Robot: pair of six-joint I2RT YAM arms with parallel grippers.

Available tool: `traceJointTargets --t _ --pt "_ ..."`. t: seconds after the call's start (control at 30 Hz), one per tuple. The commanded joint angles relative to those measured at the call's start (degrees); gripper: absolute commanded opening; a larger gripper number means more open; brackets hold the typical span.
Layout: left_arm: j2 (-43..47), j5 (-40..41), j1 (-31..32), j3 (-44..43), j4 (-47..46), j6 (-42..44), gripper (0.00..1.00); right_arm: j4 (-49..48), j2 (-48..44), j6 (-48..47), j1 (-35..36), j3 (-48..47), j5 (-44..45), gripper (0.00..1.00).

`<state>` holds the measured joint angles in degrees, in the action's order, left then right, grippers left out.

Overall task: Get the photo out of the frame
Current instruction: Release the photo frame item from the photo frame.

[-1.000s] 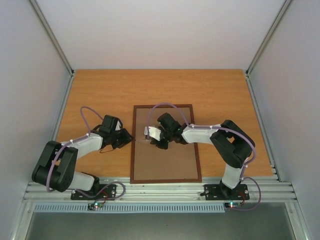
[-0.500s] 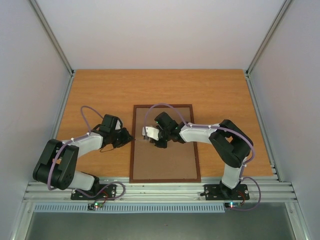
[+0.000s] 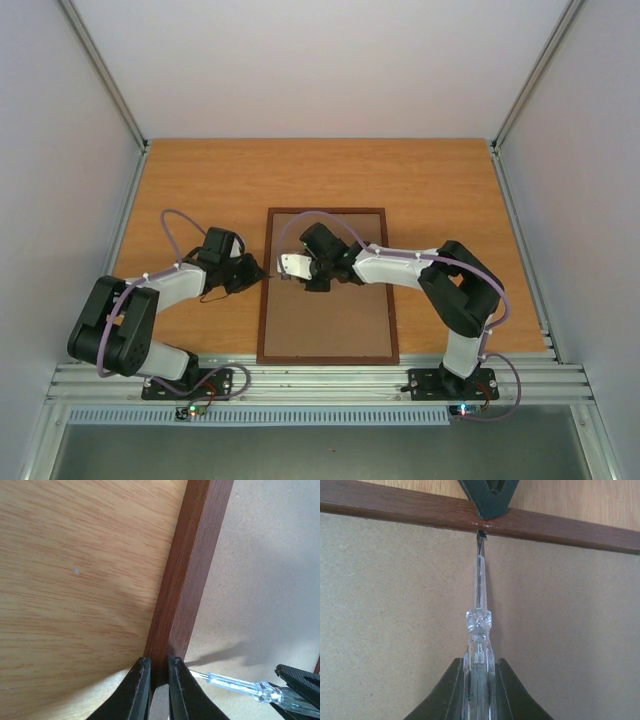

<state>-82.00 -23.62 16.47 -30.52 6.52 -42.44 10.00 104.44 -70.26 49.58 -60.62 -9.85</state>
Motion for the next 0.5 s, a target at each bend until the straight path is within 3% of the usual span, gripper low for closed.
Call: traceJointTargets --t 0.0,0.47 --pt "-2.2 -2.0 0.6 0.4 0.5 1.6 0.12 -4.5 0.8 -1.1 1.2 -4.5 -0.3 0.01" --pt "-2.3 -2.9 1.2 1.5 -0.5 1.4 0.09 -1.5 3.3 -4.1 3.9 -13.6 -4.0 0.01"
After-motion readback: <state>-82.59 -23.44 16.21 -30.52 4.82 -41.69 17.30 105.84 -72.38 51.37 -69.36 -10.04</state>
